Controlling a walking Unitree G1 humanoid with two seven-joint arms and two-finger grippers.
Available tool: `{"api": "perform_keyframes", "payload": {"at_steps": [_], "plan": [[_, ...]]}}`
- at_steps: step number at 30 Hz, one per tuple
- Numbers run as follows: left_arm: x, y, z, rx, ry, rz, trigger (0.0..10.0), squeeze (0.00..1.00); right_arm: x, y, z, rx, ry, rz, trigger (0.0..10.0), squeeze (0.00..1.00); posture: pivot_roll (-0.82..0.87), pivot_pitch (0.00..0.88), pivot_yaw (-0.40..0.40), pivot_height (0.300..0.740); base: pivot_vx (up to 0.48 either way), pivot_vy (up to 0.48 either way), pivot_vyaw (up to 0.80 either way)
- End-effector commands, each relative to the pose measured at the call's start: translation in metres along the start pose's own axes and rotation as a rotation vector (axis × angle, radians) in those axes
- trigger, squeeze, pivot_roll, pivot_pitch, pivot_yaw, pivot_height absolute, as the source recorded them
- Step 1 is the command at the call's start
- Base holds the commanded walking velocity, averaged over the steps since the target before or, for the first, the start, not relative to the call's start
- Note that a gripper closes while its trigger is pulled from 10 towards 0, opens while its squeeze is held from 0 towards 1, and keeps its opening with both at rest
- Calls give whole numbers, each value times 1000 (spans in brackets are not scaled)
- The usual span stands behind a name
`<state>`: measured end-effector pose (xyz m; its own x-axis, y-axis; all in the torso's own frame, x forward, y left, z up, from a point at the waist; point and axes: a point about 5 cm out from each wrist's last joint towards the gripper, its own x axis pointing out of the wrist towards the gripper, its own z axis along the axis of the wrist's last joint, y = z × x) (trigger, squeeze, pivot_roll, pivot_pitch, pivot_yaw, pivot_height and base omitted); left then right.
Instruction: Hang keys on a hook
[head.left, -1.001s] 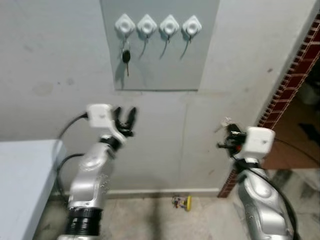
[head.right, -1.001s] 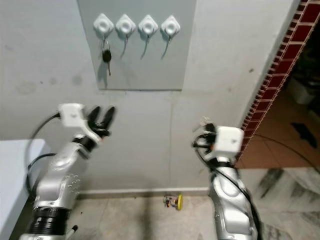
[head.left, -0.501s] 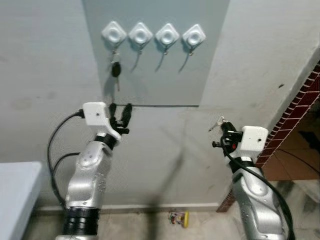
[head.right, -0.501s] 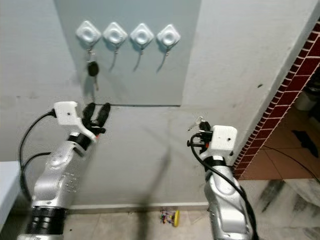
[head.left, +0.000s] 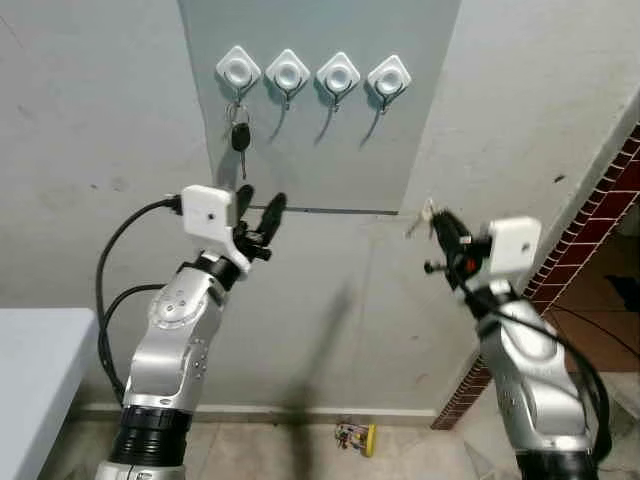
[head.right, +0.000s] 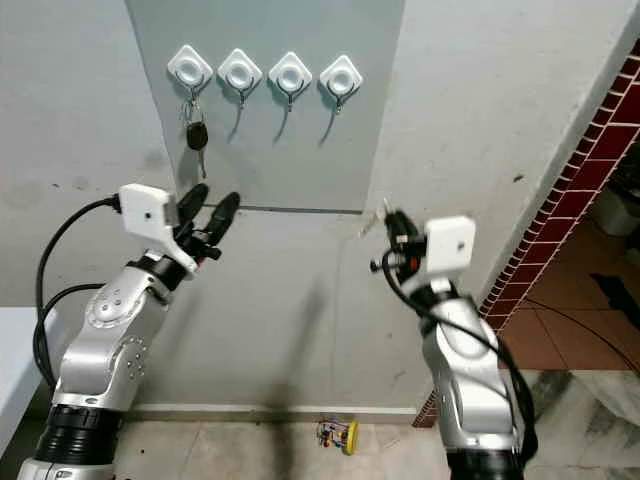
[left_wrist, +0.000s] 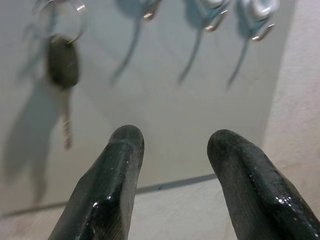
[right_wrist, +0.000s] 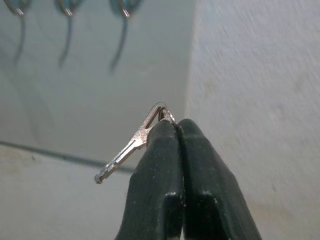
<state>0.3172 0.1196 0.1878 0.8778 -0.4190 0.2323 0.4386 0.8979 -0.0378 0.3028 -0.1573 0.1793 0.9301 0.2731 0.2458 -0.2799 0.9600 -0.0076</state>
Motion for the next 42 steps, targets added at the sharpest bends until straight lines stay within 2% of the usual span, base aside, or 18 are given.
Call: {"api": "perform_keyframes", "payload": {"at_steps": [1, 5, 10, 20, 30, 42], "plan": [[3, -4, 10, 29, -30, -38, 10000, 0, 5, -1, 0, 6, 2, 21, 10000, 0, -126, 0, -29, 740, 0, 0, 0], [5, -11, 14, 35, -44, -75, 10000, 0, 17, 4, 8, 11, -23, 73, 10000, 0, -121, 0, -31, 740, 0, 0, 0], [9, -20, 19, 50, -59, -119, 10000, 0, 36, 18, 18, 24, -68, 162, 10000, 0, -117, 0, -34, 740, 0, 0, 0], [12, -23, 23, 51, -74, -134, 10000, 0, 64, 40, 41, 52, -159, 267, 10000, 0, -112, 0, -40, 740, 0, 0, 0], [13, -29, 26, 65, -87, -154, 10000, 0, 78, 52, 53, 67, -207, 310, 10000, 0, -106, 0, -44, 740, 0, 0, 0], [12, -31, 27, 61, -88, -163, 10000, 0, 82, 58, 48, 82, -188, 339, 10000, 0, -101, 0, -45, 740, 0, 0, 0]]}}
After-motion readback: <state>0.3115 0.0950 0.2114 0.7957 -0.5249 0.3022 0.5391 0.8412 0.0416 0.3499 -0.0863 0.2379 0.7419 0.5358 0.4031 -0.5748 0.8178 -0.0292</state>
